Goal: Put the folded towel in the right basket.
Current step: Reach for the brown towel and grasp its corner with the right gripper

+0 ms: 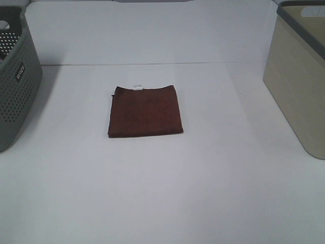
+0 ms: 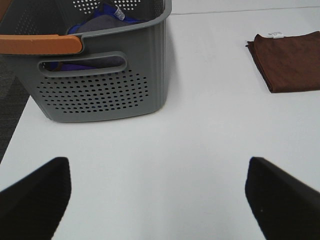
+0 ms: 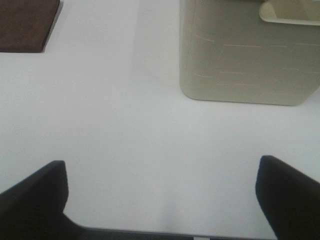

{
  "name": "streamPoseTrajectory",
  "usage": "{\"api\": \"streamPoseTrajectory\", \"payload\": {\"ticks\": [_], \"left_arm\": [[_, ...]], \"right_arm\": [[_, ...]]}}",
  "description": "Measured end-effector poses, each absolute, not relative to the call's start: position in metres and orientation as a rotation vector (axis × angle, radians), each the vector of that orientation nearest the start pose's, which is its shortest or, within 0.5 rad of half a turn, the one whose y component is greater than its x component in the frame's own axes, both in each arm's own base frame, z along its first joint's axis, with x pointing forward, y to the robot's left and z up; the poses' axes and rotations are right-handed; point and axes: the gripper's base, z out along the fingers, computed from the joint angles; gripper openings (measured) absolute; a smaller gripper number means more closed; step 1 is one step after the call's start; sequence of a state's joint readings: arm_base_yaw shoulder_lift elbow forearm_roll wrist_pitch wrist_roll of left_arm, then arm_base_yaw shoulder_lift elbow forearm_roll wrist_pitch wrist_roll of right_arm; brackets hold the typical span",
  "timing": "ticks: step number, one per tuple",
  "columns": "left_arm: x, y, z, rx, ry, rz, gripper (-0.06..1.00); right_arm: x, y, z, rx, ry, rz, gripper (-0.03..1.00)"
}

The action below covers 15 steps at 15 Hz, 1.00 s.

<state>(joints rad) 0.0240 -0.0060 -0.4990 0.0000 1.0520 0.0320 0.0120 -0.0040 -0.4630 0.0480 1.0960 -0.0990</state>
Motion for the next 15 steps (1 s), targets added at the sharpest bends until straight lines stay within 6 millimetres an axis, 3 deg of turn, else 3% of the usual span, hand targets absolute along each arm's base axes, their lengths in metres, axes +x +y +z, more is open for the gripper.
{"api": "streamPoseTrajectory", "payload": {"ticks": [3,6,9,12,15], "left_arm": [[-0.005,0.000,0.278,0.008,2.031,0.035,0.88],[-0.005,0.000,0.278,0.008,2.031,0.035,0.88],[-0.005,0.000,0.278,0.008,2.031,0.035,0.88],[-0.005,0.000,0.278,0.008,2.031,0.035,0.88],[-0.005,0.000,0.278,0.008,2.031,0.035,0.88]], "right_arm": [[0.005,0.003,0.289,-0.112,2.021,-0.004,0.97],[0.041,0.004,0.318,-0.112,2.105,0.000,0.96],[0.081,0.005,0.339,-0.113,2.215,0.017,0.96],[0.143,0.014,0.364,-0.085,2.316,0.159,0.95],[0.189,0.021,0.372,-0.092,2.395,0.261,0.94]]}}
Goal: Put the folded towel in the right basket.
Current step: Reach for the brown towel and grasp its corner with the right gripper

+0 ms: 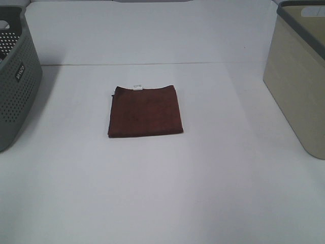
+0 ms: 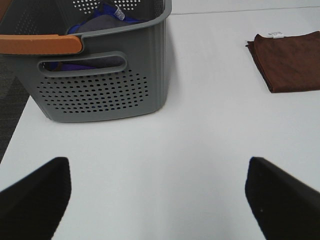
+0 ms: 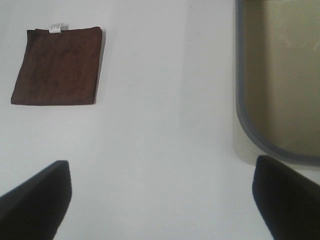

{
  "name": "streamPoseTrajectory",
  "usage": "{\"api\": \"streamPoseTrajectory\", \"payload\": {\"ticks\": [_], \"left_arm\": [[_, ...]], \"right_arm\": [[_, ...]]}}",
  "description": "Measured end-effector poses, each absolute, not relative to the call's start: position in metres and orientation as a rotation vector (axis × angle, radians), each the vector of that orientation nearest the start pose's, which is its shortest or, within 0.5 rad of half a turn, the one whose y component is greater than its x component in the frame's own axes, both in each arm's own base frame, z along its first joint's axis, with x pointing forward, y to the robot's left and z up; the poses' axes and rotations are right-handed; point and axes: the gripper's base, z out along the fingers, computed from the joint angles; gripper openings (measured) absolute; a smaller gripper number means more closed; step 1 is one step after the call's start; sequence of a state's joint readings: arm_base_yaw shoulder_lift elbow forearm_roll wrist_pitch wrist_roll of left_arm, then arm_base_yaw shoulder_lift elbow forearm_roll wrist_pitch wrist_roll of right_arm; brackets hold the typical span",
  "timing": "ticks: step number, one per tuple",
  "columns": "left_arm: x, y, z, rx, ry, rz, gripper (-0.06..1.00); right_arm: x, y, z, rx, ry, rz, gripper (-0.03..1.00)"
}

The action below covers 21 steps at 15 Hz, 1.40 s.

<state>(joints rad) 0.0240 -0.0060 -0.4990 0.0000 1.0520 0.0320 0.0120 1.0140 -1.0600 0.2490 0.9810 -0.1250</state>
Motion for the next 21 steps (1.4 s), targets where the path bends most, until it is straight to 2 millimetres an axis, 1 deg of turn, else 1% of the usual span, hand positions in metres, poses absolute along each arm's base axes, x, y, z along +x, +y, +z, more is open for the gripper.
{"api": "streamPoseTrajectory", "payload": {"ticks": [1,2,4,5,7,10,11,14,17,18,21], "left_arm": [[-0.005,0.000,0.278,0.008,2.031,0.035,0.88],[-0.005,0.000,0.278,0.008,2.031,0.035,0.88],[-0.005,0.000,0.278,0.008,2.031,0.035,0.88],[-0.005,0.000,0.278,0.008,2.031,0.035,0.88],[-0.005,0.000,0.278,0.008,2.031,0.035,0.88],[-0.005,0.000,0.278,0.008,2.031,0.035,0.88],[-0.005,0.000,0.278,0.008,2.031,0.035,0.88],[-0.005,0.000,0.278,0.008,2.031,0.035,0.88],[-0.005,0.000,0.278,0.008,2.031,0.035,0.88],[-0.005,0.000,0.278,0.008,2.031,0.035,0.88],[-0.005,0.000,0.278,0.008,2.031,0.035,0.88]], "right_arm": [[0.207,0.023,0.371,-0.099,2.423,0.286,0.93],[0.244,0.028,0.363,-0.120,2.475,0.364,0.93],[0.270,0.035,0.350,-0.129,2.512,0.466,0.93],[0.282,0.040,0.340,-0.135,2.540,0.515,0.92],[0.298,0.060,0.317,-0.212,2.606,0.550,0.92],[0.320,0.096,0.273,-0.284,2.705,0.616,0.91],[0.325,0.102,0.266,-0.286,2.722,0.634,0.91],[0.354,0.119,0.233,-0.258,2.767,0.767,0.88],[0.380,0.130,0.208,-0.238,2.769,0.864,0.87],[0.391,0.135,0.196,-0.215,2.772,0.915,0.86],[0.405,0.142,0.181,-0.202,2.752,0.999,0.85]]}}
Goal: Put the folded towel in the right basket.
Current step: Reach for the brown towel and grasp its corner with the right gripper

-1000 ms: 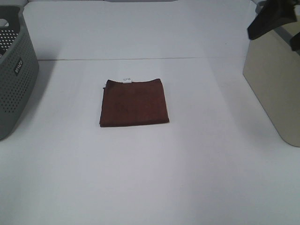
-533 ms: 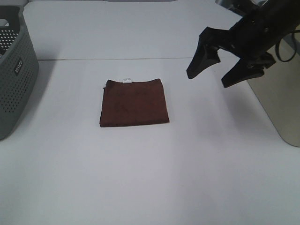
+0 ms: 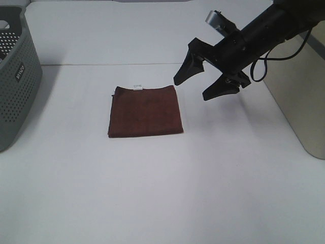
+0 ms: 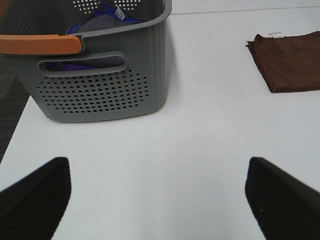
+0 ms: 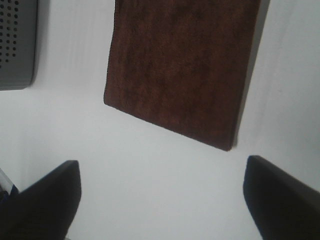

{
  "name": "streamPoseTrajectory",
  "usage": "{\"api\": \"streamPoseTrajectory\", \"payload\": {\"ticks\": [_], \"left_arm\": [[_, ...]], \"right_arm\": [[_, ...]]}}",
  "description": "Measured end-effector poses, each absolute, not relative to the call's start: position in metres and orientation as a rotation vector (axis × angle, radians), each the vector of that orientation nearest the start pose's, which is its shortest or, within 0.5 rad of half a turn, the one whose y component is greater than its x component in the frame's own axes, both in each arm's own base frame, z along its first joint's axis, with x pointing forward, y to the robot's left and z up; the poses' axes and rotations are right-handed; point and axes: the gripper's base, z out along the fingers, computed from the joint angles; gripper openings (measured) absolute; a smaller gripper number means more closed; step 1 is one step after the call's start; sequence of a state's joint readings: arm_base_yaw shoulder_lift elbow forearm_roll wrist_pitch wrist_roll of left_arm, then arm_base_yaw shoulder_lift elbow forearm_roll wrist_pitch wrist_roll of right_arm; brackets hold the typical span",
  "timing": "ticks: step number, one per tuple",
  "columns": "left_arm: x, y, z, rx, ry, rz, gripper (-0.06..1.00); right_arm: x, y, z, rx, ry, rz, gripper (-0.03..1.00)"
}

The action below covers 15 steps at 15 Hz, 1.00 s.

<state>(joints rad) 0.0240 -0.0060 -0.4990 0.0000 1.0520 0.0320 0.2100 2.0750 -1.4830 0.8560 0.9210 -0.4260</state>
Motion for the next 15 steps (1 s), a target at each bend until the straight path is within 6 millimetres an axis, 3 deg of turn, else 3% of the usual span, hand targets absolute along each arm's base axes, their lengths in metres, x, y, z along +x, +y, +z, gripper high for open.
{"api": "streamPoseTrajectory", "payload": {"ticks": [11,15], "left_arm": [[-0.005,0.000,0.278,0.008,2.031,0.035,0.88],[-0.005,0.000,0.278,0.008,2.031,0.035,0.88]], "right_arm": [[0.446,0.156,0.097,-0.157,2.793,1.087,0.83],[0.446,0.176,0.091,-0.204,2.748,1.012,0.81]]}}
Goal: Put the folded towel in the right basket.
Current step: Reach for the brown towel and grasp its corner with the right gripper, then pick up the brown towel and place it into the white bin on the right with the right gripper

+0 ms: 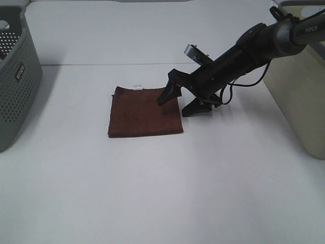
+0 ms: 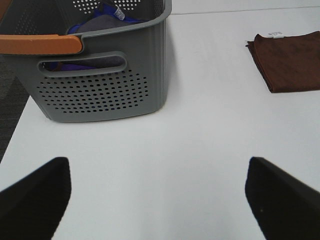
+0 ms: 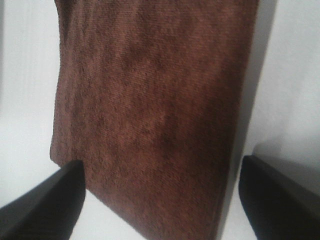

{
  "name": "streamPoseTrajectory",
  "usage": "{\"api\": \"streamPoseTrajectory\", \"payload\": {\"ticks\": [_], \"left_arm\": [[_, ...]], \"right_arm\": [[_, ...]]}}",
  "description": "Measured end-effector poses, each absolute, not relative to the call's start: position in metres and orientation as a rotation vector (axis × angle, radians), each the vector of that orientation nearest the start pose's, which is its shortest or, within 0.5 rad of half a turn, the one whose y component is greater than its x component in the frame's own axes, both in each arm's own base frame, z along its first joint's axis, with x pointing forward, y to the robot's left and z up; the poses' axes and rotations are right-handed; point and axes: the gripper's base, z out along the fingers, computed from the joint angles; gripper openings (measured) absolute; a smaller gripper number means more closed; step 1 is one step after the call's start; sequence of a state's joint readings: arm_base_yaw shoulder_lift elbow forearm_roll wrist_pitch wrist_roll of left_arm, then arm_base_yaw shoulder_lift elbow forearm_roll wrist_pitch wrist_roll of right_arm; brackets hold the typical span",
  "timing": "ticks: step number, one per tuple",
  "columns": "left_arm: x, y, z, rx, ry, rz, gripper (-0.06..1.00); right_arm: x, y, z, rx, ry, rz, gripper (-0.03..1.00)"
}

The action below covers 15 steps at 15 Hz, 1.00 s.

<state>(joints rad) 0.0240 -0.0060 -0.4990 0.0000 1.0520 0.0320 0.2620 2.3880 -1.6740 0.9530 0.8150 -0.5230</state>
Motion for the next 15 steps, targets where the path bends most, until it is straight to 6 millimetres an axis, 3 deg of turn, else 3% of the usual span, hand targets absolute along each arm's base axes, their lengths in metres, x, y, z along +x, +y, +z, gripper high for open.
{"api": "streamPoseTrajectory", "payload": {"ticks": [3,5,6,7,8,9,13,15], "left_arm": [[-0.005,0.000,0.278,0.008,2.031,0.035,0.88],[-0.005,0.000,0.278,0.008,2.031,0.035,0.88],[-0.005,0.000,0.278,0.008,2.031,0.035,0.88],[-0.005,0.000,0.278,0.008,2.031,0.035,0.88],[-0.005,0.000,0.278,0.008,2.031,0.035,0.88],[-0.005,0.000,0.278,0.008,2.031,0.035,0.88],[-0.005,0.000,0.278,0.008,2.031,0.035,0.88],[-0.005,0.000,0.278,0.008,2.031,0.035,0.88]], "right_arm": [[0.451,0.190,0.085,-0.181,2.719,1.028,0.78],[0.452,0.198,0.081,-0.169,2.710,1.059,0.71],[0.450,0.205,0.076,-0.183,2.715,1.056,0.62],[0.448,0.208,0.072,-0.190,2.727,1.057,0.34],[0.447,0.209,0.070,-0.197,2.737,1.058,0.15],[0.446,0.210,0.069,-0.200,2.745,1.066,0.05],[0.442,0.211,0.087,-0.265,2.747,1.107,0.04],[0.437,0.209,0.140,-0.381,2.683,1.076,0.04]]}}
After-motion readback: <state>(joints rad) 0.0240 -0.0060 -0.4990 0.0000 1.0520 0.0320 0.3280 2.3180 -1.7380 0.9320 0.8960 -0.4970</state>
